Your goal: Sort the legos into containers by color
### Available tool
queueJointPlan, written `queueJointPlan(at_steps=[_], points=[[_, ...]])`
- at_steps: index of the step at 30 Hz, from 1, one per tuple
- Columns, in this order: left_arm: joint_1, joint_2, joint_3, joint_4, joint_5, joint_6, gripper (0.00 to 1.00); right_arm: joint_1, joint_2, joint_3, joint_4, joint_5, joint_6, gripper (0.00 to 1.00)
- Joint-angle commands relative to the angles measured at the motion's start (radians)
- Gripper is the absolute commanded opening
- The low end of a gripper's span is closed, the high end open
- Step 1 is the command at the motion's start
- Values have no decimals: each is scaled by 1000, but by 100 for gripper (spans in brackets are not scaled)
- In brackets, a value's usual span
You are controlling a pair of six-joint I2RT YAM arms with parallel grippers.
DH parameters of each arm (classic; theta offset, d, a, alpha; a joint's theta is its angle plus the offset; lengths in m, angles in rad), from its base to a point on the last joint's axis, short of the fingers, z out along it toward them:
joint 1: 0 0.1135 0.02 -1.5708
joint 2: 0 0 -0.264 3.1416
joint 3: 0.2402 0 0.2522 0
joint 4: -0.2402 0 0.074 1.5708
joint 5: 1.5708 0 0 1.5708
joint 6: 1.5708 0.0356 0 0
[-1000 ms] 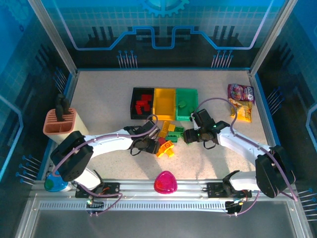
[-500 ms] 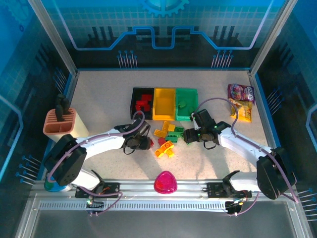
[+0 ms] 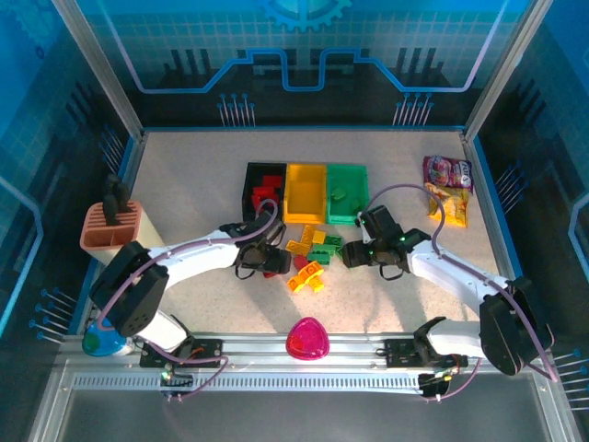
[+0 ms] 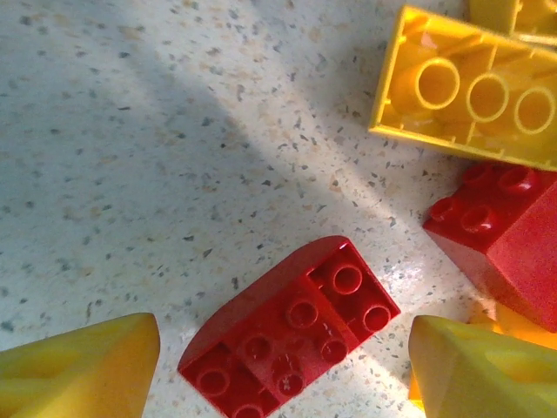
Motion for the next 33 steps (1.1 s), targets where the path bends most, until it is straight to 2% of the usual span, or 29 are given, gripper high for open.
queueJointPlan(at_steps=[1, 6, 13, 24, 33], points=[[5, 40, 33, -49, 54, 65, 76, 11, -19, -12, 8, -2, 11, 74], [-2, 71, 36, -51, 70, 74, 75, 9, -13, -10, 14, -1, 9, 74], [-2, 87, 7, -27, 55, 13, 58, 8, 9, 7, 22, -7, 6, 74], [-2, 65, 1, 0, 16, 15, 50, 9, 19, 0, 29, -13, 8, 74], [-1, 42, 24, -11, -18, 48, 36, 8, 1, -23, 32, -6, 14, 74]])
